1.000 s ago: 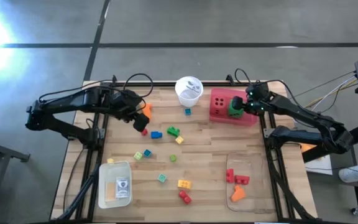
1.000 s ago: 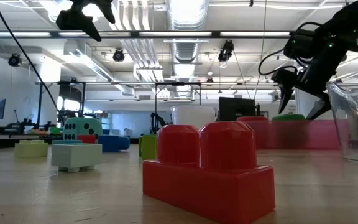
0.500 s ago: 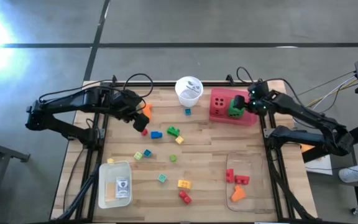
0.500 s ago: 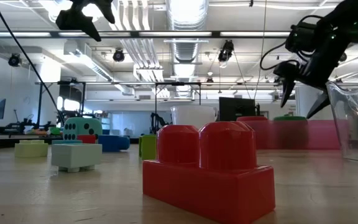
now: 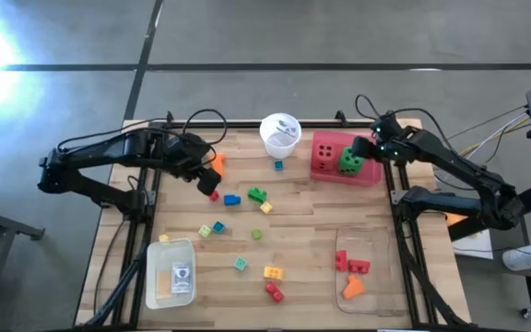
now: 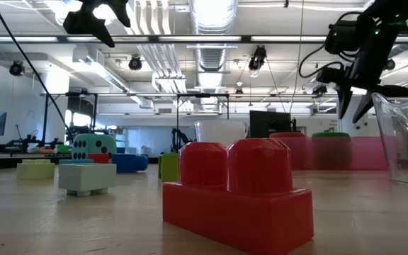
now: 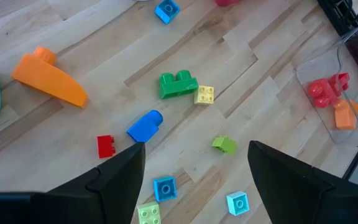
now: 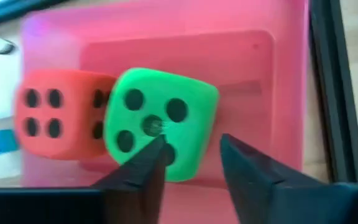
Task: Pick & Place Toys
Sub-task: Put the green dice into the red bin
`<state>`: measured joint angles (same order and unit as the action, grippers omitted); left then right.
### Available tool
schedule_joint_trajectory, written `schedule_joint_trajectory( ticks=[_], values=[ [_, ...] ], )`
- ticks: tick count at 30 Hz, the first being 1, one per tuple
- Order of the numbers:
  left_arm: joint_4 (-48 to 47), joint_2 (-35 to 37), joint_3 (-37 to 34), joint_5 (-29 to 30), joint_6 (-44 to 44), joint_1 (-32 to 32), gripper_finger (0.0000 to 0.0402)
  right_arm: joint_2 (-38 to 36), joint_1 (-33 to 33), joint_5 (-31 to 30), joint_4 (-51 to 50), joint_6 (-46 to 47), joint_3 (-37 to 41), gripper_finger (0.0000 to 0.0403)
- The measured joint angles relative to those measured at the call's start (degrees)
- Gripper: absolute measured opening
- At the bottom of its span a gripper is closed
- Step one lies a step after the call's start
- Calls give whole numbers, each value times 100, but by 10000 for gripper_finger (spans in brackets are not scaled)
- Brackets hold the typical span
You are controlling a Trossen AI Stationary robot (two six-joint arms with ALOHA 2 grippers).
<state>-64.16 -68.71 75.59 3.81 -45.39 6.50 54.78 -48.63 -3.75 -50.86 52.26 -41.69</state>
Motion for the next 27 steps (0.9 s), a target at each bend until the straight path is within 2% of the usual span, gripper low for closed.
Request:
schedule_joint_trajectory(
  ticks=[5,7,21,27],
  values=[
    [0,0,0,0,2,0,285,316,-4,-90,-14,-18,78,37],
    [0,0,0,1,2,0,285,389,-4,-276,-10,1,80,17],
    [0,0,0,0,7,0,285,1028,-4,-348,-81,-180,80,17],
    [0,0,0,0,4,0,285,1205,-4,-91,482,-468,83,17]
  ],
)
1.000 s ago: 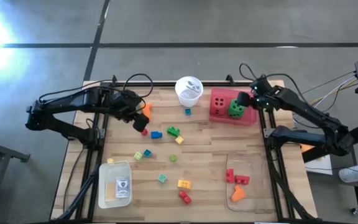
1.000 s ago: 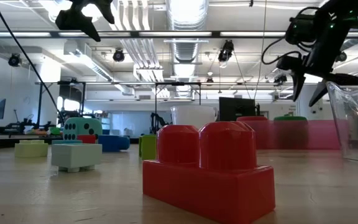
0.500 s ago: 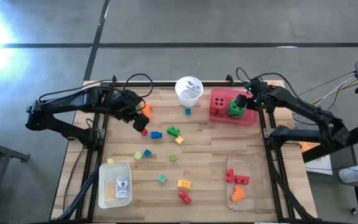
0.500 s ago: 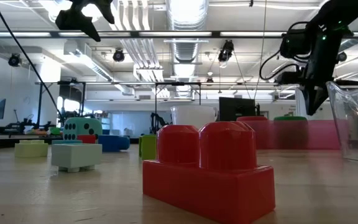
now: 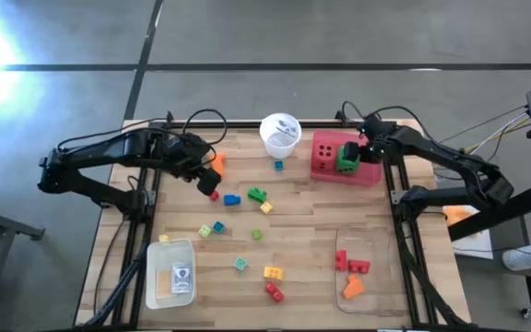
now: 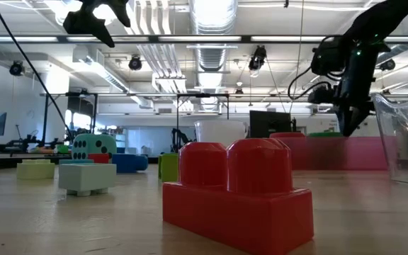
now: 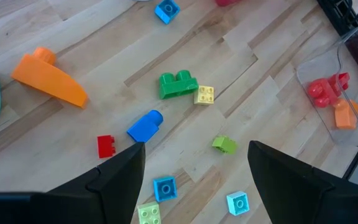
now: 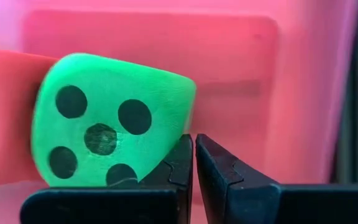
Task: Pick & Place Toys
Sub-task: Put the green dice into the red bin
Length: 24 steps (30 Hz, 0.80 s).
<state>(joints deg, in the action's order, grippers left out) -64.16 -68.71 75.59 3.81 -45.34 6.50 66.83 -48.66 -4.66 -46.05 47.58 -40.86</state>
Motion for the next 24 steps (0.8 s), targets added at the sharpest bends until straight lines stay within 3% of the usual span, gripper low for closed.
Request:
schedule_joint_trajectory(
  ticks=[24],
  values=[
    [-22,0,0,-44,-9,0,285,36,2,182,-90,-40,3,17]
  ],
)
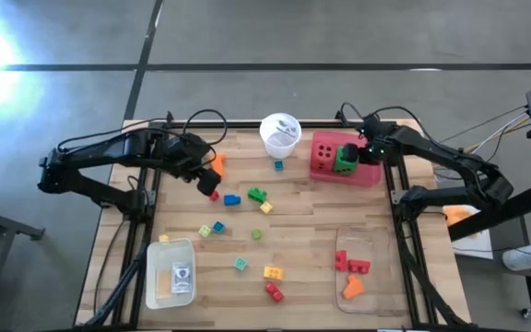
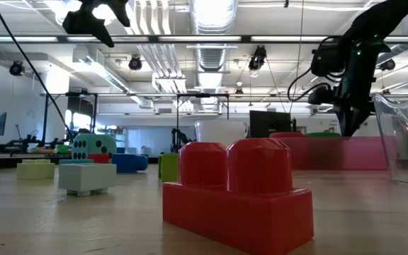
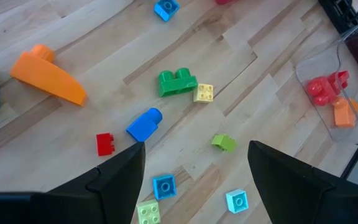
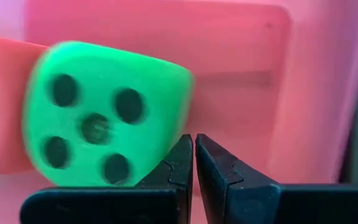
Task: Pick & Place Toys
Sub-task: Put the green dice into the red bin, then put the red game piece into the transparent bin
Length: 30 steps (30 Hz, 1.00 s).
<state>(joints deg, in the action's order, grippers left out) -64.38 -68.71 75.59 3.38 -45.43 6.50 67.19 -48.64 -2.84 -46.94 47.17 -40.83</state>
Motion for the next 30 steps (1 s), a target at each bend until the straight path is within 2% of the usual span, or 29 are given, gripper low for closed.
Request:
schedule_joint_trajectory(
  ticks=[5,11,16,19,23,26,30],
  values=[
    [-37,-13,0,0,-53,41,285,-199,23,-58,-528,42,-155,17],
    [-97,-13,-112,30,-4,124,285,-916,402,-28,-748,49,-717,17],
    [-44,-13,-574,510,192,154,285,-1316,948,-17,-751,84,-1241,17],
    [289,-46,-957,469,-38,247,285,-1302,1370,-100,-757,84,-1484,17],
    [520,-274,-1376,219,-86,396,285,-1103,1851,-520,-747,67,-1713,17],
    [524,-553,-1552,216,-81,515,285,-888,2060,-757,-747,60,-1787,17],
    [559,-927,-1771,181,-37,637,285,-607,2196,-779,-732,60,-1837,17]
  ],
)
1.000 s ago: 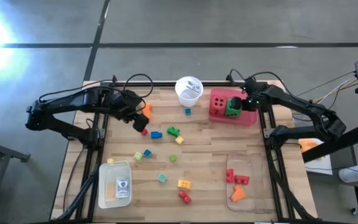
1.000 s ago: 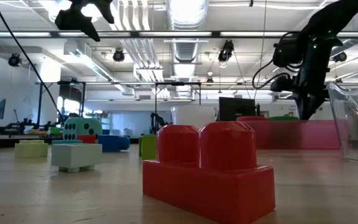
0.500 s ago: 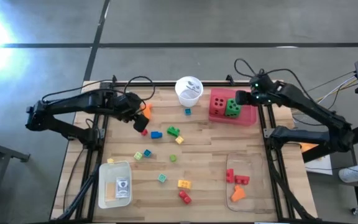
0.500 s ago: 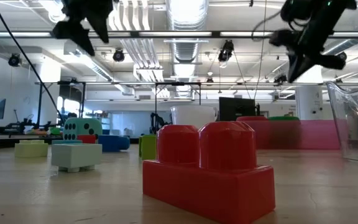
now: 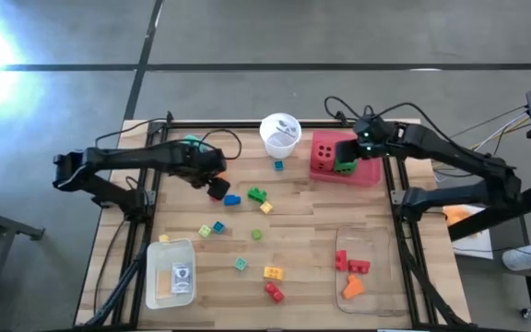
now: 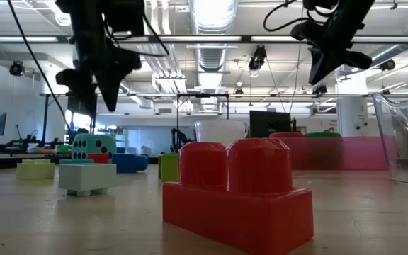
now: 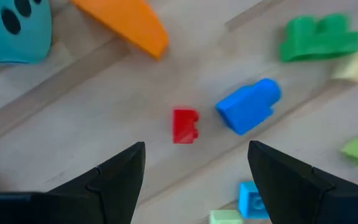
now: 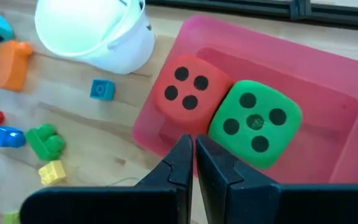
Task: Pick & Place Toys
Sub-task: Put the red game piece into the transparent bin
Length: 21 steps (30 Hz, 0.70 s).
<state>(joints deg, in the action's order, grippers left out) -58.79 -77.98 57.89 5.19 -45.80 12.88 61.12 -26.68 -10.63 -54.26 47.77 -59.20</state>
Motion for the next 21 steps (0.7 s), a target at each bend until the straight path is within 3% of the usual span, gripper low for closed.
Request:
schedule_joint_trajectory(
  ticks=[6,21],
  values=[
    [419,-314,-366,-231,232,12,285,242,237,20,1,-17,-126,17],
    [1680,-319,-1398,-311,282,26,285,133,790,-139,20,-155,-920,17]
  ],
)
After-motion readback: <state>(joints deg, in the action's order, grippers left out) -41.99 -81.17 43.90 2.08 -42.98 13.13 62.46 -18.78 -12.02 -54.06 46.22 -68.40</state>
